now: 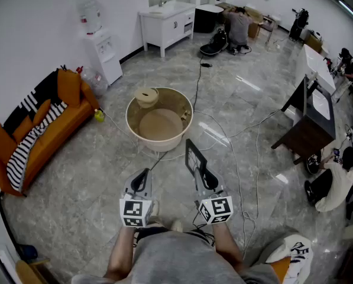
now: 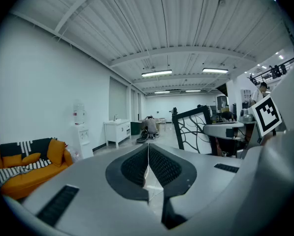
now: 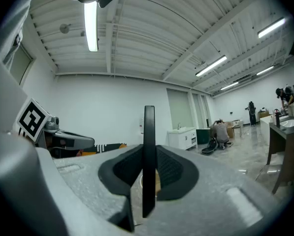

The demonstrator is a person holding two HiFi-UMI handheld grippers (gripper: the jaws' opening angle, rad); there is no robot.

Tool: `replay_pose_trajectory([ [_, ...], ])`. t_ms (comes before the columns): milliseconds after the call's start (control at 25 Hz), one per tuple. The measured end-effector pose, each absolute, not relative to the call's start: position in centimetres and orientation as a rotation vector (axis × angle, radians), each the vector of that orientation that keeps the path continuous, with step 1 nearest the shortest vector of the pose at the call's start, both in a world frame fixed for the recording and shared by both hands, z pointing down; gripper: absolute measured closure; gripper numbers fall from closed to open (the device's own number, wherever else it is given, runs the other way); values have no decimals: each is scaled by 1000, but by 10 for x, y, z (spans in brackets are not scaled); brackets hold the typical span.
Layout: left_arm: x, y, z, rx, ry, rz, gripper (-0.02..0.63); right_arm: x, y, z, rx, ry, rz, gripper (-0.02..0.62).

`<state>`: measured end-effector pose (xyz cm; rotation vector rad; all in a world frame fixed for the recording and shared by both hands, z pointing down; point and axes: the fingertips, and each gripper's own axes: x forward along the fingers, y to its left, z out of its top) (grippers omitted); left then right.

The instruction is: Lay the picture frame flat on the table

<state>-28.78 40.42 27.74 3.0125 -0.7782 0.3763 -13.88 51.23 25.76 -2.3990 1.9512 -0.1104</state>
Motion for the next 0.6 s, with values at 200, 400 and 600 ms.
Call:
replay_pose_trajectory([
  [200,-283,405,272,3014,-777,360,584,-137,513,259,-2378,1964,-117,528],
  [400,-272,407,272,3013,-767,365,584,-126,521,255,-2392,1949,-103,528],
  [600,-251,408,272,3026,-731,374,584,-105,527,257,-2413,1910,-112,528],
])
